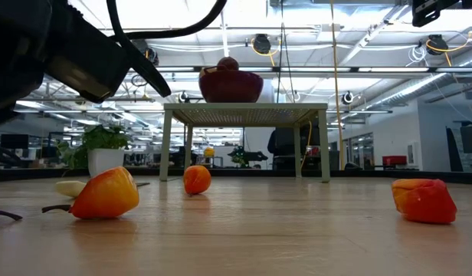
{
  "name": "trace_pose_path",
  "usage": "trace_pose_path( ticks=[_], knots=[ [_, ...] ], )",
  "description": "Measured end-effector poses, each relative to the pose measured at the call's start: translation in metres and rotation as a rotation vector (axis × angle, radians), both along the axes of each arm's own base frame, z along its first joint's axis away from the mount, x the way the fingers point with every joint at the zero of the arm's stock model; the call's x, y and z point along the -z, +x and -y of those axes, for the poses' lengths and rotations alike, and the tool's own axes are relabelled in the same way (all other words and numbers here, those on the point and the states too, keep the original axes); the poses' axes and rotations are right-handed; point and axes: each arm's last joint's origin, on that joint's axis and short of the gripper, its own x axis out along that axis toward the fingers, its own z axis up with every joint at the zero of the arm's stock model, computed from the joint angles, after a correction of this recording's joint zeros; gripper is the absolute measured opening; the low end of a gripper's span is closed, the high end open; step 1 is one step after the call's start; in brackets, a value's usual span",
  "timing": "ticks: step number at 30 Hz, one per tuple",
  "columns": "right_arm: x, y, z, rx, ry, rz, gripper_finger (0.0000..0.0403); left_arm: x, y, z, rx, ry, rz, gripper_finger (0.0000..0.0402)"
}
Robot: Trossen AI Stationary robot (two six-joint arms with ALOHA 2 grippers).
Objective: Pick & Place Fruit
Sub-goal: Put the pear into the strainer bowl on the shelf
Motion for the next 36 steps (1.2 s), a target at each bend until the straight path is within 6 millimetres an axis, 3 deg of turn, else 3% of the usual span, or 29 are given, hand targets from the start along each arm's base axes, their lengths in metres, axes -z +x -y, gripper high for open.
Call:
trace_pose_path(
  ticks=[8,22,30,36],
  knots=[
    [0.000,0.000,0.000,0.000,0.000,0.000,0.0000,0.000,0.001,-0.002,0.019,0.000,0.003,0.0269],
    [0.000,0.000,0.000,-0.001,0.024,-0.007,0.0000,-0.001,0.001,-0.001,0.054,-0.027,-0.005,0.0105],
    [0.000,0.000,0.000,-0.001,0.025,-0.007,0.0000,-0.013,0.008,0.004,0.063,-0.057,0.025,0.0114],
    [0.000,0.000,0.000,-0.001,0.024,-0.006,0.0000,-0.039,0.024,0.010,0.069,-0.092,0.126,0.0103]
  ],
)
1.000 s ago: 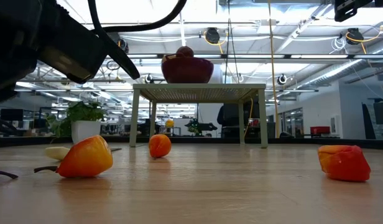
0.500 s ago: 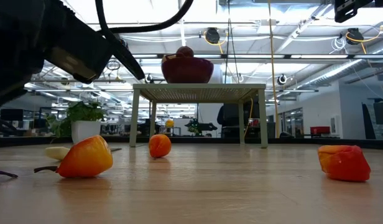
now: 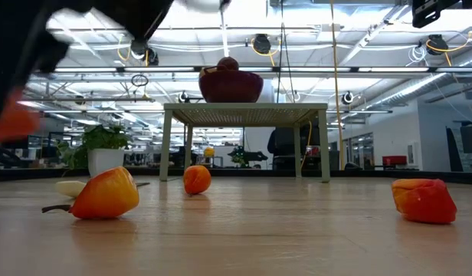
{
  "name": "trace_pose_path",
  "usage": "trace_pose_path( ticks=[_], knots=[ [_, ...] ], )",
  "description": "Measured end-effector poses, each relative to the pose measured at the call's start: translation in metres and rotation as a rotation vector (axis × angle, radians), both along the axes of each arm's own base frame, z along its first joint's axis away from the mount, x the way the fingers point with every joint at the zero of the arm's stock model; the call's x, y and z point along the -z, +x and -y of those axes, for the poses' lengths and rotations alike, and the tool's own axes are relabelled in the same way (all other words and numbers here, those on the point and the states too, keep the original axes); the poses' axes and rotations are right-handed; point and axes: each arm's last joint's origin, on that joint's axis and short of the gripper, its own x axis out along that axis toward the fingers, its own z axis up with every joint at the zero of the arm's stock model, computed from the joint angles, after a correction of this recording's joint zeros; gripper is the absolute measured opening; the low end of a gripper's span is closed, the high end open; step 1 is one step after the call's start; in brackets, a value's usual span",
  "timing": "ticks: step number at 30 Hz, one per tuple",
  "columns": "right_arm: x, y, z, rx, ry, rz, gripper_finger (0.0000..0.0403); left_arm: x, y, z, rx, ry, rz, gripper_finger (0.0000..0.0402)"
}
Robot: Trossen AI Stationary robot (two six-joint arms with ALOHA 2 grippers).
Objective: Pick & Place Fruit
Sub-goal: Put the pear into the strainer bowl on the shelf
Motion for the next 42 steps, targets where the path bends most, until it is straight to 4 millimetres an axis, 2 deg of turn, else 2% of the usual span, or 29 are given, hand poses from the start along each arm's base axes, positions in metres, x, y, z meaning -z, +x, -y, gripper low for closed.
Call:
trace_pose_path(
  ticks=[6,10,15,21,26,33,38,42],
  knots=[
    [0.000,0.000,0.000,0.000,-0.001,0.000,0.0000,-0.037,0.019,0.004,0.025,0.063,0.220,0.0106],
    [0.000,0.000,0.000,0.000,-0.002,0.000,0.0000,-0.061,0.032,0.001,0.032,0.141,0.367,0.0110],
    [0.000,0.000,0.000,0.000,-0.002,0.000,0.0000,-0.088,0.047,-0.011,0.037,0.265,0.513,0.0107],
    [0.000,0.000,0.000,0.000,-0.002,0.000,0.0000,-0.115,0.063,-0.033,0.091,0.369,0.611,0.0111],
    [0.000,0.000,0.000,-0.001,-0.002,0.000,0.0000,-0.132,0.076,-0.057,0.167,0.481,0.653,0.0112],
    [0.000,0.000,0.000,0.000,-0.002,0.001,0.0000,-0.151,0.092,-0.102,0.304,0.707,0.647,0.0112],
    [0.000,0.000,0.000,0.002,-0.037,0.010,0.0000,-0.167,0.100,-0.141,0.408,0.930,0.583,0.0113],
    [0.000,0.000,0.000,0.006,-0.080,0.021,0.0000,-0.181,0.105,-0.177,0.480,1.039,0.521,0.0113]
  ],
)
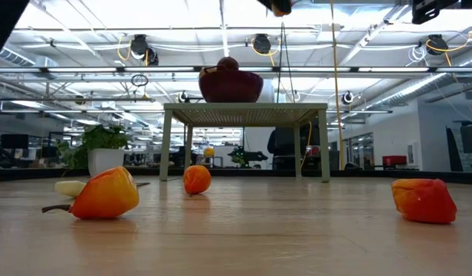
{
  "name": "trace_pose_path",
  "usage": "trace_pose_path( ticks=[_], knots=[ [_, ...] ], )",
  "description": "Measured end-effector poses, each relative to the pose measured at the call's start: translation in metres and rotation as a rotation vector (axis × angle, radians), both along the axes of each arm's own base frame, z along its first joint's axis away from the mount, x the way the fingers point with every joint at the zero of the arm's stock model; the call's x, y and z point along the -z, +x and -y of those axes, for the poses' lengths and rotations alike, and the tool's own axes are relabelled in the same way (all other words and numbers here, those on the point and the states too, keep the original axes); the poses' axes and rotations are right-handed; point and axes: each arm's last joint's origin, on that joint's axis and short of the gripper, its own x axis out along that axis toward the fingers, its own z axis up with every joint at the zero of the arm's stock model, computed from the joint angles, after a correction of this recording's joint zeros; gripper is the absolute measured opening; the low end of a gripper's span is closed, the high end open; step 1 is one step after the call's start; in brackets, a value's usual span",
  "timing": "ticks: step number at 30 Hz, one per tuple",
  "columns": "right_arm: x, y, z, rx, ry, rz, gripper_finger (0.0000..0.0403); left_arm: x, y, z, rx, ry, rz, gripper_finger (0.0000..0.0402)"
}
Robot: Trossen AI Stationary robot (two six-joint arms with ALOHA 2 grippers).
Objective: Pick & Place Fruit
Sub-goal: Put the pear into the strainer bowl on the shelf
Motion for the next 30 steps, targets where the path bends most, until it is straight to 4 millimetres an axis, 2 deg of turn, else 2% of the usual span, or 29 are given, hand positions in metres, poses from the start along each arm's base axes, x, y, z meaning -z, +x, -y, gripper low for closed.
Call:
trace_pose_path(
  ticks=[8,17,24,30],
  knots=[
    [0.000,0.000,0.000,0.005,-0.049,0.013,0.0000,-0.009,0.002,-0.077,-0.070,0.103,-0.080,0.0113],
    [0.000,0.000,0.000,0.005,-0.049,0.013,0.0000,-0.011,-0.009,-0.151,-0.175,0.035,-0.074,0.0113],
    [0.000,0.000,0.000,0.009,-0.049,0.012,0.0000,-0.019,-0.026,-0.187,-0.237,-0.118,0.007,0.0113],
    [0.000,0.001,0.003,0.104,-0.046,0.010,0.0000,-0.020,-0.043,-0.203,-0.257,-0.334,0.035,0.0113]
  ],
)
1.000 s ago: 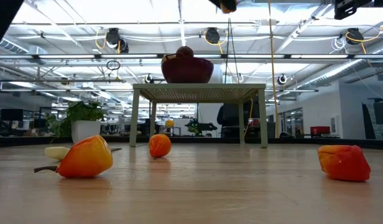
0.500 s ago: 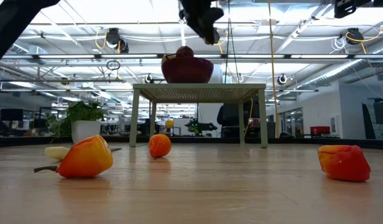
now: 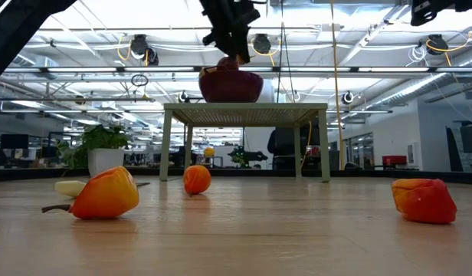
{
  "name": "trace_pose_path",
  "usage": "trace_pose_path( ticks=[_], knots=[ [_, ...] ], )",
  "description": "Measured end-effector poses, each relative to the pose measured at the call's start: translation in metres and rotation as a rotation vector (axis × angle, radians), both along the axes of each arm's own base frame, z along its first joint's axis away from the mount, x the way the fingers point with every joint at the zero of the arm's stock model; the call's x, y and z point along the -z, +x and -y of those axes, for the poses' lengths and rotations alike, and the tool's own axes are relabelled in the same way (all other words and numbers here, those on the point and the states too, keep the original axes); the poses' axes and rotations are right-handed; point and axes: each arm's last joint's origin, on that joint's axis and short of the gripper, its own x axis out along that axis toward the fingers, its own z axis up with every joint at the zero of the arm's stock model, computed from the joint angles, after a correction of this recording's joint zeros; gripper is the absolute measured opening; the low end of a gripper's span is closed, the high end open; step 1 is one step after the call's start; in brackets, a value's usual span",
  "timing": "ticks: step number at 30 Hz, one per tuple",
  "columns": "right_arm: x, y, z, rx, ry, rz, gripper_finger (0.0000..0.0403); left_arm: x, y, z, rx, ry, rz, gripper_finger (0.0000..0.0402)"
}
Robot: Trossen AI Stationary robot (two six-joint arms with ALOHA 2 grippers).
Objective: Pick & Place Fruit
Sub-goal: Put the pear into the strainer bowl on the shelf
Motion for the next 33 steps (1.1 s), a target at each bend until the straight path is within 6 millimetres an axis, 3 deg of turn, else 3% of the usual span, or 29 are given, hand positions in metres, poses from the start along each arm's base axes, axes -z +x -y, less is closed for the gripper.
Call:
trace_pose_path(
  ticks=[7,23,33],
  knots=[
    [0.000,0.000,0.001,0.030,0.002,-0.001,0.0000,-0.002,-0.015,-0.008,-0.023,-0.173,0.022,0.0113],
    [0.000,0.000,0.001,0.029,0.002,-0.002,0.0000,-0.002,-0.016,-0.008,-0.006,-0.215,0.027,0.0113],
    [0.000,0.000,0.001,0.029,0.002,-0.001,0.0000,0.010,-0.018,-0.002,-0.032,-0.247,-0.053,0.0113]
  ],
)
